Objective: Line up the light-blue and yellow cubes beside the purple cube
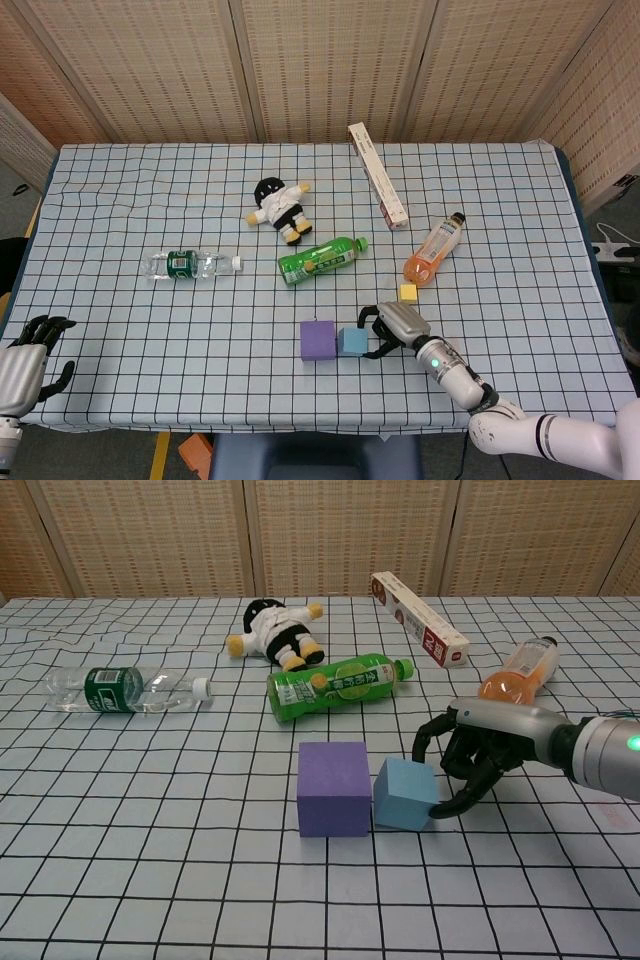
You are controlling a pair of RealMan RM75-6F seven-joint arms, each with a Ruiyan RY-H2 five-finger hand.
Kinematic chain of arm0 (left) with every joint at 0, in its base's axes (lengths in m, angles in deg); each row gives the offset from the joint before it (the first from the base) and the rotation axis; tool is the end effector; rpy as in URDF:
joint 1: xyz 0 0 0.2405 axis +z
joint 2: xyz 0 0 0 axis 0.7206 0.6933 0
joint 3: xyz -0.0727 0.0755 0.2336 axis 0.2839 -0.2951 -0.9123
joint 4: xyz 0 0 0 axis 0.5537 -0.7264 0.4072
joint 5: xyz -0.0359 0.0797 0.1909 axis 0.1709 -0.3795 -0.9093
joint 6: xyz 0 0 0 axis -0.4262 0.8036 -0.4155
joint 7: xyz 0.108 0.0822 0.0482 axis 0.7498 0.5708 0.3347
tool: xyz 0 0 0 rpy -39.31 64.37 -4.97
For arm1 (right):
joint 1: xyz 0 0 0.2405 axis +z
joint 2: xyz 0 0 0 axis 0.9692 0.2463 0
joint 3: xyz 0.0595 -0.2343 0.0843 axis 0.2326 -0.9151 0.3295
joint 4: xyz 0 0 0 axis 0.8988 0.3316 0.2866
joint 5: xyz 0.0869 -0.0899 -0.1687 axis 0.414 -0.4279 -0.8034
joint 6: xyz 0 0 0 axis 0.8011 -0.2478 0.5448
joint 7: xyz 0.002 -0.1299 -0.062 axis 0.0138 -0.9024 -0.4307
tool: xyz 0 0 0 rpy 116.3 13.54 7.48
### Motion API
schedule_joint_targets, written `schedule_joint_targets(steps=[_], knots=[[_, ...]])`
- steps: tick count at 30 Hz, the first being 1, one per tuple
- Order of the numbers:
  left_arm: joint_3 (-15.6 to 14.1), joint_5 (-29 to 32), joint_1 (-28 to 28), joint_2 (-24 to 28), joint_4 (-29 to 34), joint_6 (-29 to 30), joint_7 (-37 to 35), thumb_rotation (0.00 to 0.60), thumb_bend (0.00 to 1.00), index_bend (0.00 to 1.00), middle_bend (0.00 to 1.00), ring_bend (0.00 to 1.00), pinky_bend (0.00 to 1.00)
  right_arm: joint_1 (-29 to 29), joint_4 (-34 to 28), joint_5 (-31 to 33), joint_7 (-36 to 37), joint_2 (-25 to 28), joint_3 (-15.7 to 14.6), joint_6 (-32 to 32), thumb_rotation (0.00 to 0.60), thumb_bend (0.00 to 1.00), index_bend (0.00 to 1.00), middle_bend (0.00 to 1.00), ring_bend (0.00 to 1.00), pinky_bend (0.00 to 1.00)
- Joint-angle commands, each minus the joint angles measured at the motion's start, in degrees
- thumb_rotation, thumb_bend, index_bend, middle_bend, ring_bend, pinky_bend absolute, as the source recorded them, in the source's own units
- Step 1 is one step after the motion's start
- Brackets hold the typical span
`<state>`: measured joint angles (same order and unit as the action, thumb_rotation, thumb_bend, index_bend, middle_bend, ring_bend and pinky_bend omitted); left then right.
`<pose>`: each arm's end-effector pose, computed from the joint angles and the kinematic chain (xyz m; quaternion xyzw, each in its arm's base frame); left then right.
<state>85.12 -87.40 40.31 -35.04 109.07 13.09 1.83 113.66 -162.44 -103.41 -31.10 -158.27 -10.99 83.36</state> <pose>-0.3078 0.1757 0.1621 -0.6133 -0.4067 -0.2977 0.6082 -0.1876 -0.3011 -0.0477 0.6864 -0.5915 0.3290 0.2660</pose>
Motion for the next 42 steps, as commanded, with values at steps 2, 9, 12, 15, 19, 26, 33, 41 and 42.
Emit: schedule_joint_targets(steps=[2, 9, 12, 15, 19, 26, 33, 41, 42], knots=[[-0.03, -0.10, 0.00, 0.01, -0.01, -0.02, 0.00, 0.600, 0.42, 0.23, 0.18, 0.10, 0.41, 0.16, 0.71, -0.32, 0.48, -0.52, 0.16, -0.02, 0.600, 0.05, 0.55, 0.90, 0.80, 1.00], [0.01, -0.04, 0.02, 0.00, -0.03, -0.07, -0.21, 0.600, 0.42, 0.23, 0.18, 0.10, 0.41, 0.41, 2.12, -0.64, 1.08, -1.34, 0.25, -0.22, 0.600, 0.05, 0.55, 0.90, 0.80, 1.00], [-0.01, -0.04, -0.01, -0.04, -0.06, -0.17, -0.16, 0.600, 0.42, 0.23, 0.18, 0.10, 0.41, 0.46, 2.17, -0.88, 1.42, -1.30, 0.19, -0.41, 0.600, 0.05, 0.54, 0.90, 0.80, 1.00], [-0.03, -0.04, -0.04, -0.03, -0.05, -0.25, -0.11, 0.600, 0.42, 0.23, 0.18, 0.10, 0.41, 0.51, 2.13, -1.26, 1.85, -1.17, 0.06, -0.72, 0.600, 0.05, 0.51, 0.90, 0.80, 1.00], [-0.01, 0.01, -0.03, -0.04, -0.09, -0.26, -0.18, 0.600, 0.42, 0.23, 0.18, 0.10, 0.41, 0.57, 2.04, -1.76, 2.46, -0.89, -0.13, -1.14, 0.600, 0.05, 0.46, 0.90, 0.80, 1.00], [-0.04, 0.01, -0.03, -0.05, -0.12, -0.35, -0.22, 0.600, 0.42, 0.23, 0.18, 0.10, 0.41, 0.27, 1.02, -3.06, 3.65, 0.29, -0.50, -1.06, 0.600, 0.05, 0.35, 0.90, 0.80, 1.00], [0.02, -0.09, -0.06, -0.08, -0.09, -0.28, -0.20, 0.600, 0.42, 0.23, 0.18, 0.10, 0.41, -0.68, -2.07, -4.68, 4.34, 3.30, -1.32, -0.07, 0.600, 0.05, 0.30, 0.90, 0.80, 1.00], [0.04, -0.03, 0.00, -0.04, 0.09, -0.17, 0.05, 0.600, 0.42, 0.23, 0.18, 0.10, 0.41, -1.70, -9.65, 1.46, -6.57, 9.11, -3.32, 2.68, 0.600, 0.35, 0.31, 0.90, 0.80, 1.00], [0.02, -0.04, 0.01, -0.04, 0.13, -0.17, 0.09, 0.600, 0.42, 0.23, 0.18, 0.10, 0.41, -1.52, -10.48, 2.87, -7.71, 9.56, -3.37, 2.61, 0.600, 0.41, 0.31, 0.90, 0.80, 1.00]])
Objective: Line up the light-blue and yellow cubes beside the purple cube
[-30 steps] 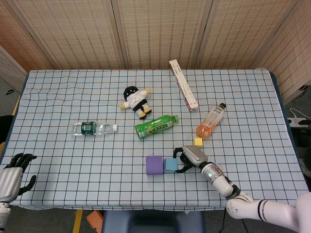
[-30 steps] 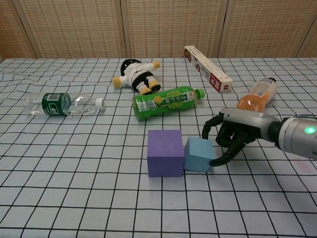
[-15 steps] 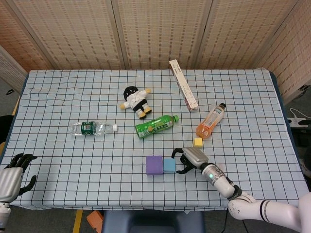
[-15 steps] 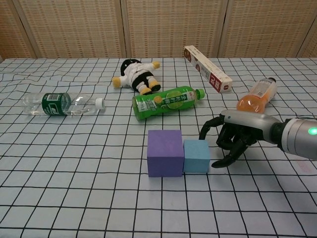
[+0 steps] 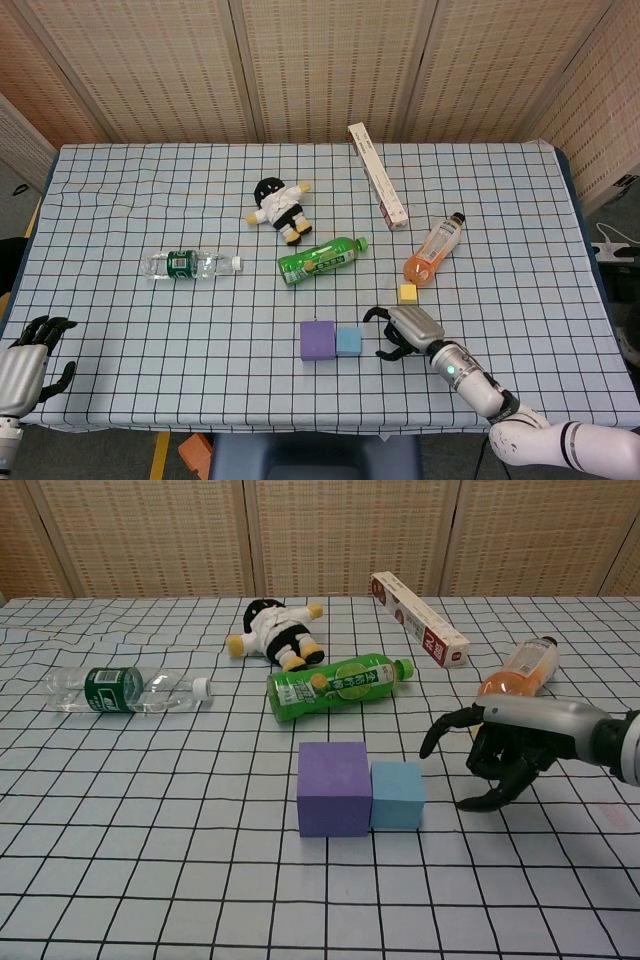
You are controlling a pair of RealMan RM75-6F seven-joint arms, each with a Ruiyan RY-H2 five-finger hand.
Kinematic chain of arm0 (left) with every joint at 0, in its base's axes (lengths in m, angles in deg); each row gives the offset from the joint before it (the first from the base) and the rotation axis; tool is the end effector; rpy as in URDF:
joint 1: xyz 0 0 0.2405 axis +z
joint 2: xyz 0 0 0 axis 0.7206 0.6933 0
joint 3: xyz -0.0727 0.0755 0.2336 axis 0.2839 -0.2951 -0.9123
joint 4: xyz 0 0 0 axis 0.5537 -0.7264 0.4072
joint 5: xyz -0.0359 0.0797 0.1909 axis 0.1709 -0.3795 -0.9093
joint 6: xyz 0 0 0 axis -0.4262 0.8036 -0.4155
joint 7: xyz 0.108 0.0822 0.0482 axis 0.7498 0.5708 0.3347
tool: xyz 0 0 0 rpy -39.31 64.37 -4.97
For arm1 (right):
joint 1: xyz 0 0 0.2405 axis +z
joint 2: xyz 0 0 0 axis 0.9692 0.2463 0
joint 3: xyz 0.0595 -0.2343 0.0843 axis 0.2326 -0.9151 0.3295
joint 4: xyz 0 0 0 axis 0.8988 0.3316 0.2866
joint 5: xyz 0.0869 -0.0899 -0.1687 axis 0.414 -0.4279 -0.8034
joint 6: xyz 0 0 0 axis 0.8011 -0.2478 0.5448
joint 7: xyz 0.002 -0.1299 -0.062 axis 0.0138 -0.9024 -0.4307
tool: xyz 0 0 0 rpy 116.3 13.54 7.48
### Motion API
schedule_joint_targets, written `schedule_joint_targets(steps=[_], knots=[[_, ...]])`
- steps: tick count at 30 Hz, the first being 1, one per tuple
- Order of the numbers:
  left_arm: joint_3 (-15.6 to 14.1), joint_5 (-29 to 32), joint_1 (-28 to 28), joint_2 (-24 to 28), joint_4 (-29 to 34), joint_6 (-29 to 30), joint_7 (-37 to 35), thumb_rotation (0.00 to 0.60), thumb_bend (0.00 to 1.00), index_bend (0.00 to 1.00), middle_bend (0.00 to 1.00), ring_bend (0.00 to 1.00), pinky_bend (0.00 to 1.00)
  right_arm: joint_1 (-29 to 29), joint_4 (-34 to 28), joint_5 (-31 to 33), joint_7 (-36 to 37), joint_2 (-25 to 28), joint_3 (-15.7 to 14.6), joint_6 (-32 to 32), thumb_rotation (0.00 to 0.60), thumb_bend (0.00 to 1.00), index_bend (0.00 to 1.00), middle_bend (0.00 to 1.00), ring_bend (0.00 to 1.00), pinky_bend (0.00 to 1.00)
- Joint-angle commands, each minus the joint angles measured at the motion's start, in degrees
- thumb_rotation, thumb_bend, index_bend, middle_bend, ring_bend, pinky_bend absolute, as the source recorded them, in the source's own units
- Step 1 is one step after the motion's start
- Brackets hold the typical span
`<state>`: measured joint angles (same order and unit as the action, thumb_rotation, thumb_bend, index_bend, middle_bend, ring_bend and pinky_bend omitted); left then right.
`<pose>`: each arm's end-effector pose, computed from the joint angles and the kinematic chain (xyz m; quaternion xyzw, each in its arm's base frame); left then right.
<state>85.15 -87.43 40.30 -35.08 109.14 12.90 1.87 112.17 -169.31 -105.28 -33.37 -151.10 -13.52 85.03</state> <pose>-0.3075 0.1758 0.1614 -0.6140 -0.4076 -0.2975 0.6069 -0.1972 -0.2860 -0.0177 0.7079 -0.5692 0.3137 0.2766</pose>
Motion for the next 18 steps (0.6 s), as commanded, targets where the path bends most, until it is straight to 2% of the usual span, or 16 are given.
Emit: schedule_joint_targets(steps=[1, 3, 9, 14, 18], knots=[[-0.02, -0.07, 0.00, 0.01, 0.09, 0.02, 0.10, 0.600, 0.42, 0.23, 0.18, 0.10, 0.41, 0.18, -4.39, 6.11, -6.23, 2.81, -0.84, 0.74, 0.600, 0.44, 0.31, 0.90, 0.80, 1.00], [-0.05, -0.13, -0.05, 0.01, 0.13, -0.03, 0.32, 0.600, 0.42, 0.23, 0.18, 0.10, 0.41, 0.83, -5.77, 8.93, -7.15, 3.76, -0.74, -0.22, 0.600, 0.54, 0.32, 0.90, 0.80, 1.00], [-0.07, 0.05, -0.03, -0.04, 0.12, -0.14, 0.35, 0.600, 0.42, 0.23, 0.18, 0.10, 0.41, 2.30, -6.93, 13.16, -7.88, 4.90, -0.68, -2.21, 0.600, 0.68, 0.39, 0.91, 0.80, 1.00], [-0.10, -0.06, -0.06, 0.00, 0.12, -0.16, 0.36, 0.600, 0.42, 0.23, 0.18, 0.10, 0.41, 3.39, -7.22, 14.98, -6.91, 5.29, -0.64, -4.63, 0.600, 0.74, 0.44, 0.91, 0.81, 1.00], [-0.07, 0.01, -0.02, 0.00, 0.13, -0.12, 0.31, 0.600, 0.42, 0.23, 0.18, 0.10, 0.41, 3.65, -7.35, 14.75, -6.02, 5.42, -0.66, -5.42, 0.600, 0.75, 0.45, 0.91, 0.81, 1.00]])
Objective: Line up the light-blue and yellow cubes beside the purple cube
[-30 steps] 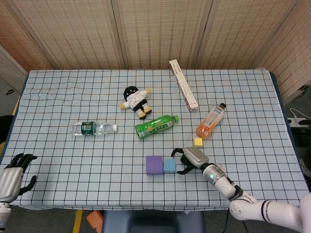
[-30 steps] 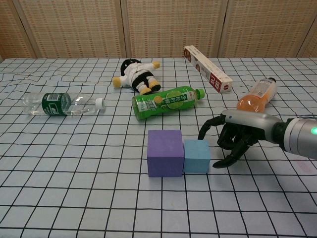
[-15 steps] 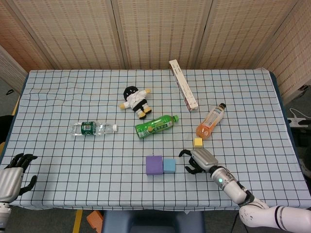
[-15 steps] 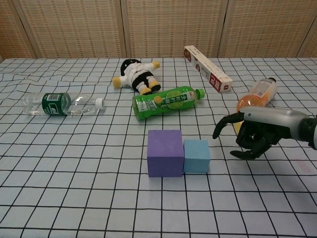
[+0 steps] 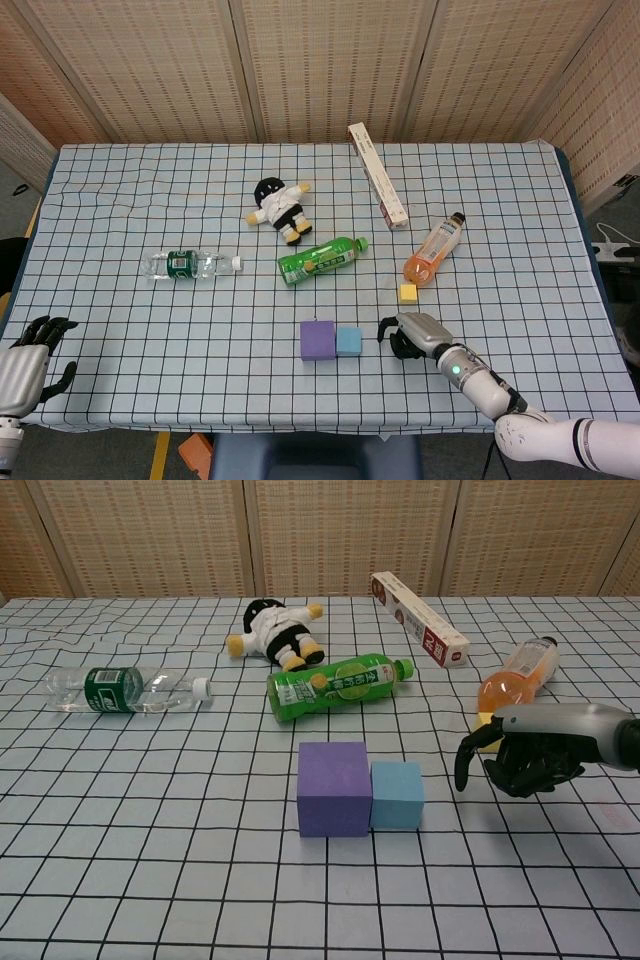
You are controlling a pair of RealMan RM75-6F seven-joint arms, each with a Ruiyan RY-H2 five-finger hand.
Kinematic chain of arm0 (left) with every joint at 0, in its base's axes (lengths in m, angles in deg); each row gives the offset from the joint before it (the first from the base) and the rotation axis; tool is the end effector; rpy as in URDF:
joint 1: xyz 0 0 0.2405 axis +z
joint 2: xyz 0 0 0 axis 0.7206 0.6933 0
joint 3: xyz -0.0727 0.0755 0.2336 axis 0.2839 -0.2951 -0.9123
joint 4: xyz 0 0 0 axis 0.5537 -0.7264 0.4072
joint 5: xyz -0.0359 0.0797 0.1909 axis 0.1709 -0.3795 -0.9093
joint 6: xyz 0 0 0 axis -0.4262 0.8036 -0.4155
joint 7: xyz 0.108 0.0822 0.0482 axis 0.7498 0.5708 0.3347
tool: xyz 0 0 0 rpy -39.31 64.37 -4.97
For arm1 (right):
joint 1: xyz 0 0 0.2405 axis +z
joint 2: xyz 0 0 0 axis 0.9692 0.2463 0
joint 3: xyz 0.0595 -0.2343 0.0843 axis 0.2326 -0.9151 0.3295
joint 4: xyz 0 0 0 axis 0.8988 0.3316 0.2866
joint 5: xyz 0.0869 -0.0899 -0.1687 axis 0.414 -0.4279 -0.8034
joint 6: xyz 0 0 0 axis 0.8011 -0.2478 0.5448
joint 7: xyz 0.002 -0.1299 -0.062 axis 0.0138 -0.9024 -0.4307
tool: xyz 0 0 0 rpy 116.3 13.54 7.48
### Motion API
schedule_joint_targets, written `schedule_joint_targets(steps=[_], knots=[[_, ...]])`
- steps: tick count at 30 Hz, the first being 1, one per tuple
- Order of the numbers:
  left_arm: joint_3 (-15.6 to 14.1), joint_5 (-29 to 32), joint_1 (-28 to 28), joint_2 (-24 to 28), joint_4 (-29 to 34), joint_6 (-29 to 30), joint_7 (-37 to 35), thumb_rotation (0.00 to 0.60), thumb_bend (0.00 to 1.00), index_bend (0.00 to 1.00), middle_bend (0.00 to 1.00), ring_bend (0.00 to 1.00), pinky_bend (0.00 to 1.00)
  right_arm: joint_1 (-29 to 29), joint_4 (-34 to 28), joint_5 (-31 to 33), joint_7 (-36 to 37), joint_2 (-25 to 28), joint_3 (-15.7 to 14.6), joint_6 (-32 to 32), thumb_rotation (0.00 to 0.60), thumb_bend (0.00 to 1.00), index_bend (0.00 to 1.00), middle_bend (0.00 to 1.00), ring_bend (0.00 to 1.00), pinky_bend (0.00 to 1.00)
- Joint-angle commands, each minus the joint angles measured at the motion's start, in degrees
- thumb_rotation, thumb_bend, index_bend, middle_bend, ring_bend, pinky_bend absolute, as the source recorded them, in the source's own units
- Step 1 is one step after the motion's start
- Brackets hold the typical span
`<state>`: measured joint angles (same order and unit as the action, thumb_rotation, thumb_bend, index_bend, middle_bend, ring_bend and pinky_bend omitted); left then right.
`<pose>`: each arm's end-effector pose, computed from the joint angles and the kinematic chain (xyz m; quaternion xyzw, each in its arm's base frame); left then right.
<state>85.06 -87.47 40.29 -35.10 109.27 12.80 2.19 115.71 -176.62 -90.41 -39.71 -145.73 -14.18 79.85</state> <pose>-0.3071 0.1754 0.1605 -0.6157 -0.4074 -0.2957 0.6062 -0.1949 -0.2805 -0.0061 0.6924 -0.6191 0.2520 0.2716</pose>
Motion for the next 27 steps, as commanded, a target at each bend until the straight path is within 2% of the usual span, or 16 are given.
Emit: schedule_joint_targets(steps=[1, 16, 27], knots=[[0.01, 0.07, 0.00, 0.03, 0.04, -0.04, -0.01, 0.600, 0.42, 0.23, 0.18, 0.10, 0.41, 0.17, 0.08, -0.29, 0.60, -0.01, -0.01, -0.44, 0.600, 0.75, 0.45, 0.91, 0.81, 1.00], [0.09, 0.01, 0.08, 0.17, 0.09, 0.19, -0.27, 0.600, 0.42, 0.23, 0.18, 0.10, 0.41, 0.40, 4.77, -3.48, 5.26, -3.71, 0.00, -3.52, 0.600, 0.75, 0.44, 0.92, 0.81, 1.00], [0.07, -0.10, 0.07, 0.19, 0.04, 0.15, -0.39, 0.600, 0.42, 0.23, 0.18, 0.10, 0.41, -0.23, 7.16, -8.89, 10.06, -5.12, 0.63, -5.11, 0.600, 0.75, 0.41, 0.92, 0.81, 1.00]])
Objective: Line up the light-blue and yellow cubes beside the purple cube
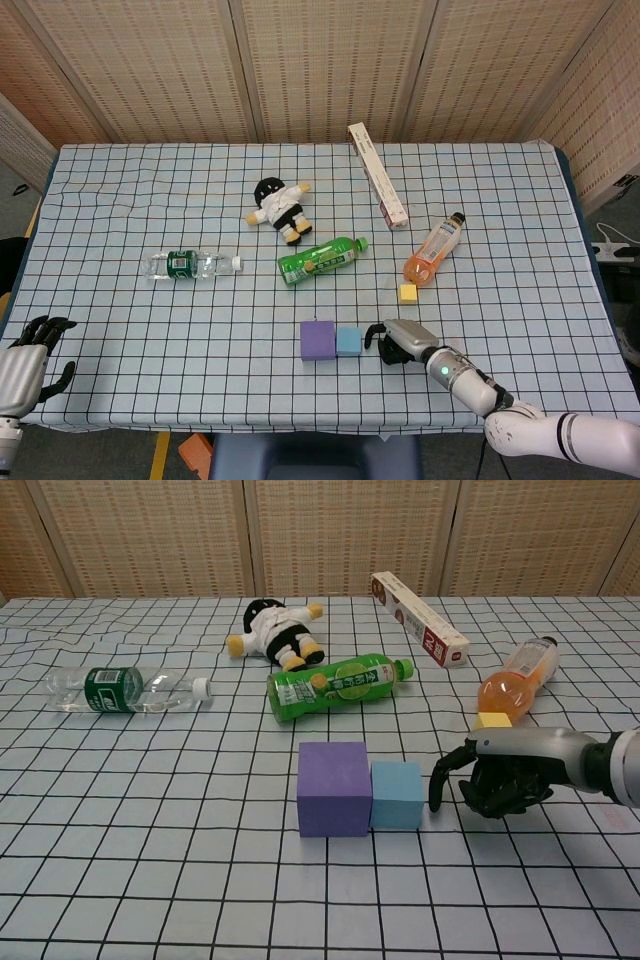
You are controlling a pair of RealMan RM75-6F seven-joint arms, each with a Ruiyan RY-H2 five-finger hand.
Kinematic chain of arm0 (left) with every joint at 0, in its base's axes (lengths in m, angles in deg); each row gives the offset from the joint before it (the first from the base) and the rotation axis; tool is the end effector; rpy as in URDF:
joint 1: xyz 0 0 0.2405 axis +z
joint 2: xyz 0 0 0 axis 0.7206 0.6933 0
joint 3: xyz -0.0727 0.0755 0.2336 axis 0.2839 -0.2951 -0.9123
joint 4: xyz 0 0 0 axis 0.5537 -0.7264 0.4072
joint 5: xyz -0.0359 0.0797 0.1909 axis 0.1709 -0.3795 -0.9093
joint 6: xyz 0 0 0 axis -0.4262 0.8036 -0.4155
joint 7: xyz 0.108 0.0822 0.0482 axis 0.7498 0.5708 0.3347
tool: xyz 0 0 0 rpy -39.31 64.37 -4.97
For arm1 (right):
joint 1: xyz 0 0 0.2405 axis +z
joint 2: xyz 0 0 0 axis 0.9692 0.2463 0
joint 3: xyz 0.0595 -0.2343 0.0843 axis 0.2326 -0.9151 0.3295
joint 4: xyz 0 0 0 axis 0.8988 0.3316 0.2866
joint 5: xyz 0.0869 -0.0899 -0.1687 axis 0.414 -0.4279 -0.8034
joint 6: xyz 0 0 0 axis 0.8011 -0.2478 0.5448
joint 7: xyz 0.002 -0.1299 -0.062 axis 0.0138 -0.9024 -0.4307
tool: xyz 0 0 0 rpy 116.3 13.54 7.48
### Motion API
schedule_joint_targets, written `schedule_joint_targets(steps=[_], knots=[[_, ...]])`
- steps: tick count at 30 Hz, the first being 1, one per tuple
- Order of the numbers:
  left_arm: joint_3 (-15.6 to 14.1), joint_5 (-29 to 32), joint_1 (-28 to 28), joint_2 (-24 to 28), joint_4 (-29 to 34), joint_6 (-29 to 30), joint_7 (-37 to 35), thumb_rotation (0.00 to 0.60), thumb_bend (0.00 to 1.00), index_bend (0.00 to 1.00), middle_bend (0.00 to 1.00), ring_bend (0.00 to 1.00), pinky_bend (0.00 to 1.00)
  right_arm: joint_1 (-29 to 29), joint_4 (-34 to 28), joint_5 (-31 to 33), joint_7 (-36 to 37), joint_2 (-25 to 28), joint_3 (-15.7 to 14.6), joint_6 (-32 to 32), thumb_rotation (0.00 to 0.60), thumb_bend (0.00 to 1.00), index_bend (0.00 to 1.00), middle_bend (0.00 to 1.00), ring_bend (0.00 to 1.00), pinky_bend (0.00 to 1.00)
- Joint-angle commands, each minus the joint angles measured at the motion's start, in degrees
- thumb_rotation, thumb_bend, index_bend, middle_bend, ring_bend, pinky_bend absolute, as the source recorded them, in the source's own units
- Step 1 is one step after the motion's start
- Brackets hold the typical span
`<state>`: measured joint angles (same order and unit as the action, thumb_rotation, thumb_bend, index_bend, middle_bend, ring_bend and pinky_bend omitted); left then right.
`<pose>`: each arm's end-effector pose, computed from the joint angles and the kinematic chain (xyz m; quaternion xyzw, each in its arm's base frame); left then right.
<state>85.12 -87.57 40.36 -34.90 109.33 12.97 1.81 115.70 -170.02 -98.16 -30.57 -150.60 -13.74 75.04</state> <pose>-0.3069 0.1754 0.1620 -0.6141 -0.4075 -0.2982 0.6065 -0.1952 -0.2815 -0.0328 0.6944 -0.6342 0.2524 0.2278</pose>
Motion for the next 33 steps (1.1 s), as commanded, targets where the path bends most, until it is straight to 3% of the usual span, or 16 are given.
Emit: schedule_joint_targets(steps=[1, 33], knots=[[-0.02, -0.01, -0.01, -0.02, -0.02, -0.04, -0.02, 0.600, 0.42, 0.23, 0.18, 0.10, 0.41, -0.30, 0.77, -1.62, 1.27, -0.34, 0.23, -0.29, 0.600, 0.75, 0.41, 0.92, 0.81, 1.00], [-0.02, 0.10, -0.03, 0.01, -0.02, -0.22, -0.24, 0.600, 0.42, 0.23, 0.18, 0.10, 0.41, -0.29, 6.62, -10.91, 11.60, -3.87, 1.27, -1.20, 0.600, 0.75, 0.39, 0.92, 0.82, 1.00]])
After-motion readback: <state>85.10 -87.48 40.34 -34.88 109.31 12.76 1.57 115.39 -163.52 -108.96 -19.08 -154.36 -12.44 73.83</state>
